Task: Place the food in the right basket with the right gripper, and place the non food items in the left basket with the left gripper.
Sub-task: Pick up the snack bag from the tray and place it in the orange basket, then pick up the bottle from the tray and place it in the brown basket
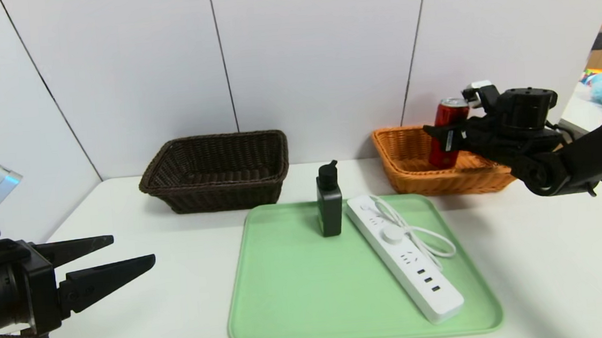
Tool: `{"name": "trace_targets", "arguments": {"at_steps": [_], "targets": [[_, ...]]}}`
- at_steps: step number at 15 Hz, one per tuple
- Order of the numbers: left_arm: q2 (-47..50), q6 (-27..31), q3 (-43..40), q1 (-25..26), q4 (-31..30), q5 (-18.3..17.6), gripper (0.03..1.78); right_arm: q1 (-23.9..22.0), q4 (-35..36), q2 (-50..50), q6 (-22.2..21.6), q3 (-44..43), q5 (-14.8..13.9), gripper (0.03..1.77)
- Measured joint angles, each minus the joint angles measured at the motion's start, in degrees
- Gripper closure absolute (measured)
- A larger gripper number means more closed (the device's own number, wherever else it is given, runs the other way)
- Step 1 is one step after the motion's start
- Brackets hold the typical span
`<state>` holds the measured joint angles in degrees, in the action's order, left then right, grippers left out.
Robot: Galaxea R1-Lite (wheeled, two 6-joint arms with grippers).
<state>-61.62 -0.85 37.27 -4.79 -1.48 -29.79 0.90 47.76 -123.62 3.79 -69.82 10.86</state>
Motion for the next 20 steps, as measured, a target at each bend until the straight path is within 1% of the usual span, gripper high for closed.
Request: {"name": "trace_targets", "arguments": {"at_steps": [5, 8, 11, 15, 20], "targets": [[0.0, 0.0, 0.0, 0.0, 0.0, 0.0, 0.12, -0.1, 0.0, -0.9, 0.0, -0.1, -0.1, 0.81], [0.1, 0.0, -0.1, 0.0, 0.0, 0.0, 0.12, -0.3, 0.2, -1.1, 0.1, 0.0, 0.0, 0.58], [0.1, 0.1, -0.1, 0.1, 0.0, 0.0, 0.12, -0.4, 0.0, -1.0, 0.0, 0.1, 0.1, 0.42], [0.1, 0.1, 0.0, 0.0, 0.0, 0.0, 0.12, -0.3, -1.6, 1.7, -0.3, 0.2, 0.2, 0.29], [0.1, 0.2, 0.1, 0.0, 0.0, 0.0, 0.12, -1.6, -6.0, 7.6, -0.3, 1.0, 0.2, 0.19]]}}
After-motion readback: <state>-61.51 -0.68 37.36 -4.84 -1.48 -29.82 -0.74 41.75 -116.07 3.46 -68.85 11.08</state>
